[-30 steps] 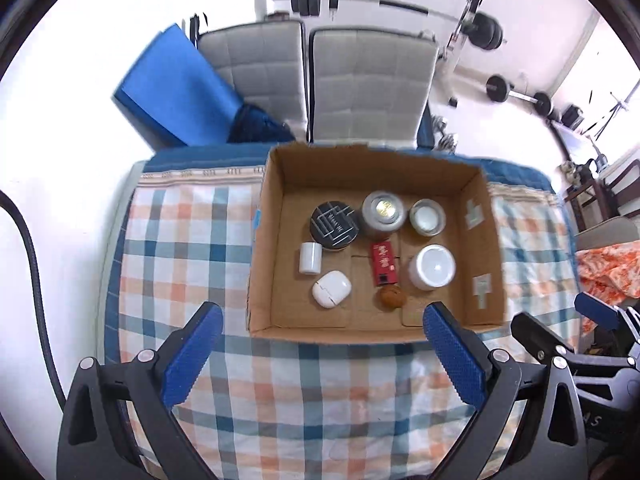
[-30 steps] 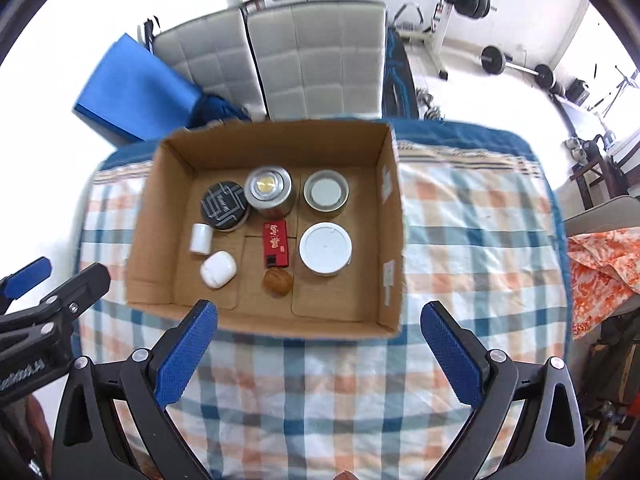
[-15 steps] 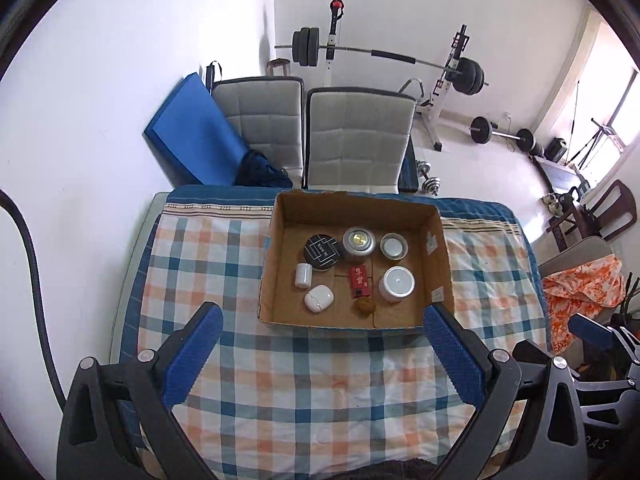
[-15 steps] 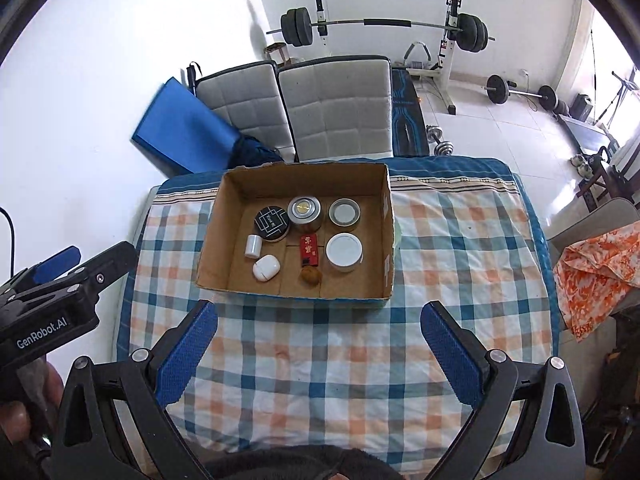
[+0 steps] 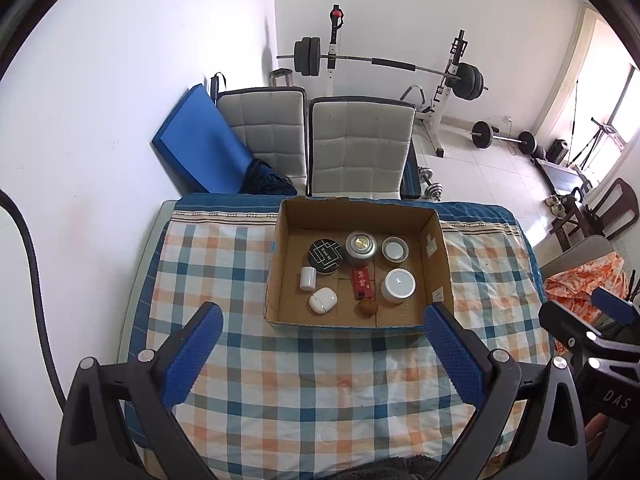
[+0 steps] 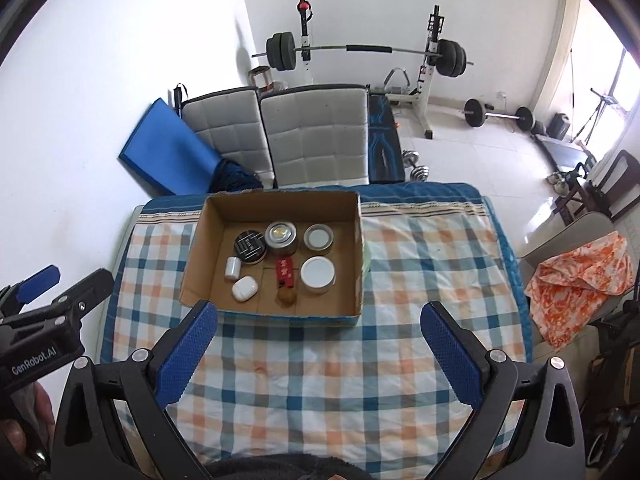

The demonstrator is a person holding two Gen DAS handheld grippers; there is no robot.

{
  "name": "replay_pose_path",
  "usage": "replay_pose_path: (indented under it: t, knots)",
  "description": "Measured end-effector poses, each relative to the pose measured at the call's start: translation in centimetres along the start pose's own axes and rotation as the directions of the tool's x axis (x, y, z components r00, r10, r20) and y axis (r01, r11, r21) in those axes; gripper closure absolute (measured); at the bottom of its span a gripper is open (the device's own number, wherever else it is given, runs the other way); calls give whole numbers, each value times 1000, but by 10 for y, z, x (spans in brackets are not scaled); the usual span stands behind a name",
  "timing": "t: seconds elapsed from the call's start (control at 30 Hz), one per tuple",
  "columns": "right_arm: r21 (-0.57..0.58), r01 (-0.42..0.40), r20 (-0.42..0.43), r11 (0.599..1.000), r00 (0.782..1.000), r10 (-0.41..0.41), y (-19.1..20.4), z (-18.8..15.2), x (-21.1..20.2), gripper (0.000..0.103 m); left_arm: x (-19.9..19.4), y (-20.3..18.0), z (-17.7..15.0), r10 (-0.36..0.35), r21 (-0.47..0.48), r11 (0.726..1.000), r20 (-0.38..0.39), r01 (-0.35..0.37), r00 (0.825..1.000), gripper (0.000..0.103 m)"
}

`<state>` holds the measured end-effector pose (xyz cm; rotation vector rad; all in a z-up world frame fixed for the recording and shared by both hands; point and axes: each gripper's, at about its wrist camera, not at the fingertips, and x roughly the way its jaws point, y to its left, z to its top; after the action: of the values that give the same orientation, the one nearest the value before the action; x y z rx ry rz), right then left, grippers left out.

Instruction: Organize rigid objects

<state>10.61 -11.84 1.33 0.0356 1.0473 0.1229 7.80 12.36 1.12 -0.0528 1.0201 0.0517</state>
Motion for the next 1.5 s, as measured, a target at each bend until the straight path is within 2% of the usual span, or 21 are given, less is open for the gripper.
replay_pose_path:
  t: [0.37,0.83,1.5]
  knots:
    - [-10,23,14,1000,1000,-23,1,1,-4,0,1,-4,-2,4,8,1000,-2,-4,1000,0]
    - [13,66,41,998,997,-66,-2,0,-11,0,-5,-6,-1,1,12,1000,36,-1,999,0]
    - [24,81,66,996,994,-83,-3,3,-19,0,-9,-8,-1,-6,16,1000,44,5,999,0]
